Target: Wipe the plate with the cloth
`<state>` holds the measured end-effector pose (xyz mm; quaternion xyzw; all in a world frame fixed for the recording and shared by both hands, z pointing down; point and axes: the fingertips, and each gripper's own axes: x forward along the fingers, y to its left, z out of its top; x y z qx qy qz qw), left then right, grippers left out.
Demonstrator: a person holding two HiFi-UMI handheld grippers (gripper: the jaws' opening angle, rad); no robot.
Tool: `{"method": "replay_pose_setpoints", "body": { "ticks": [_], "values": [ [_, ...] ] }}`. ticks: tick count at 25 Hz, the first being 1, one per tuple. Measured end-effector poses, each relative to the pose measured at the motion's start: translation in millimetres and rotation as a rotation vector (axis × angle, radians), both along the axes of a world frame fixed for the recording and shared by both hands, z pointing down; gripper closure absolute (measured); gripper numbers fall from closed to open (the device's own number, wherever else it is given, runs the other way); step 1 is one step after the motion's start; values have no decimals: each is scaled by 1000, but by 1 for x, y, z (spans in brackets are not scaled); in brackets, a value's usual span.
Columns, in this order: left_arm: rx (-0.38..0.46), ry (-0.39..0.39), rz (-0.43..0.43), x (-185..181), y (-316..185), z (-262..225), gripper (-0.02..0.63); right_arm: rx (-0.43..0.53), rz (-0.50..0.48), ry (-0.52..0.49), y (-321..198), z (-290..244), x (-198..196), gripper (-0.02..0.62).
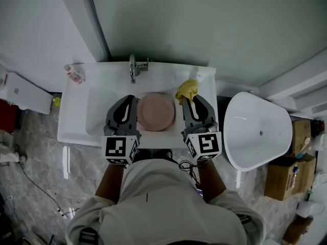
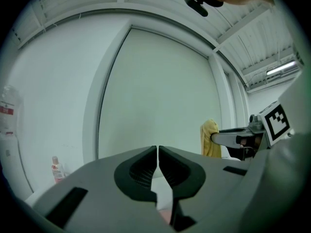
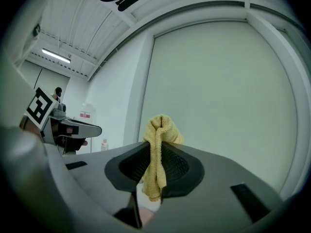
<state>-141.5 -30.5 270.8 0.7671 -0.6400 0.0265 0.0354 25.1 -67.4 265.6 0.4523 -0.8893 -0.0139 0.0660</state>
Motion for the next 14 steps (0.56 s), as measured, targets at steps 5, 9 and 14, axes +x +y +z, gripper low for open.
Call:
{"method": "replay_pose_setpoints", "body": {
  "ticks": [5, 9, 14],
  "values": [
    [-8, 2, 2, -1, -1, 4, 578, -1, 8, 1, 0, 3, 0, 526],
    [-19, 4, 13, 1, -1, 8, 578, -4, 11, 8, 3, 4, 1, 526],
    [-13, 8, 19, 2, -4, 9, 577, 4, 5, 22, 1, 7, 0, 526]
  ]
}}
